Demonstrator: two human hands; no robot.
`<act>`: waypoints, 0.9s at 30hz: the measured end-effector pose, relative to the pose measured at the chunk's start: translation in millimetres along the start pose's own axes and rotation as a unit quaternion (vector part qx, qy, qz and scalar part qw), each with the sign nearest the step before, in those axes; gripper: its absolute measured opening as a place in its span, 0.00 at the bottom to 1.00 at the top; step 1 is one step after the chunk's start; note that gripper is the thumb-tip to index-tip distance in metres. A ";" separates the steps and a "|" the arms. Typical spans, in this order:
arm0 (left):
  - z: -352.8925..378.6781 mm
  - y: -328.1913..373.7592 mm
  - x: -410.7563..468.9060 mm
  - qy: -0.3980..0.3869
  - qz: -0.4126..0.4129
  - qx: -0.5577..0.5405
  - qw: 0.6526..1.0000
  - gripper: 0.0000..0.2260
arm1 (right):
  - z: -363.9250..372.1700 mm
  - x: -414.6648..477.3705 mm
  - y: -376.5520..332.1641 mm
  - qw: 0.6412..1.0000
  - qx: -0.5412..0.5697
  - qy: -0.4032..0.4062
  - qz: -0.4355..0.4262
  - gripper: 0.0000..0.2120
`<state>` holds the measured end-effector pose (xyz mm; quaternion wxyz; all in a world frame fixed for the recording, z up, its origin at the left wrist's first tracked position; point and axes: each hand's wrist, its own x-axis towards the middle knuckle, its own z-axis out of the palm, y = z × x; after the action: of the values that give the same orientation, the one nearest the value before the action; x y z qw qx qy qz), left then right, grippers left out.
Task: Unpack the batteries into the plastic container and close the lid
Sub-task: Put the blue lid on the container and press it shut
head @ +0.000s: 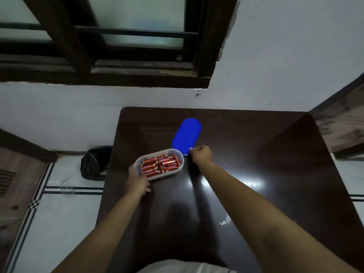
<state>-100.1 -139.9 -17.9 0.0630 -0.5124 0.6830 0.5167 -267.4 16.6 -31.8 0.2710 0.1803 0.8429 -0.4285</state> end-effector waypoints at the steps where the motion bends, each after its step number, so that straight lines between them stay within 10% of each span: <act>1: -1.2 -2.4 0.8 -0.005 0.001 0.007 1.000 0.17 | 0.4 4.6 -6.8 1.000 -0.021 0.002 0.002 0.12; 20: -6.1 -24.2 -14.4 -0.047 -0.006 0.062 0.997 0.22 | -13.8 6.0 2.8 0.997 -0.080 0.014 -0.015 0.06; 27: -3.6 -29.2 -27.2 -0.060 -0.010 0.101 0.993 0.24 | -34.3 -16.7 36.6 0.992 0.114 -0.002 -0.060 0.06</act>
<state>-63.6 -123.6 -18.2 0.1600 -0.4786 0.7213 0.4743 -245.0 64.3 -27.8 0.2246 0.1586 0.7972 -0.5376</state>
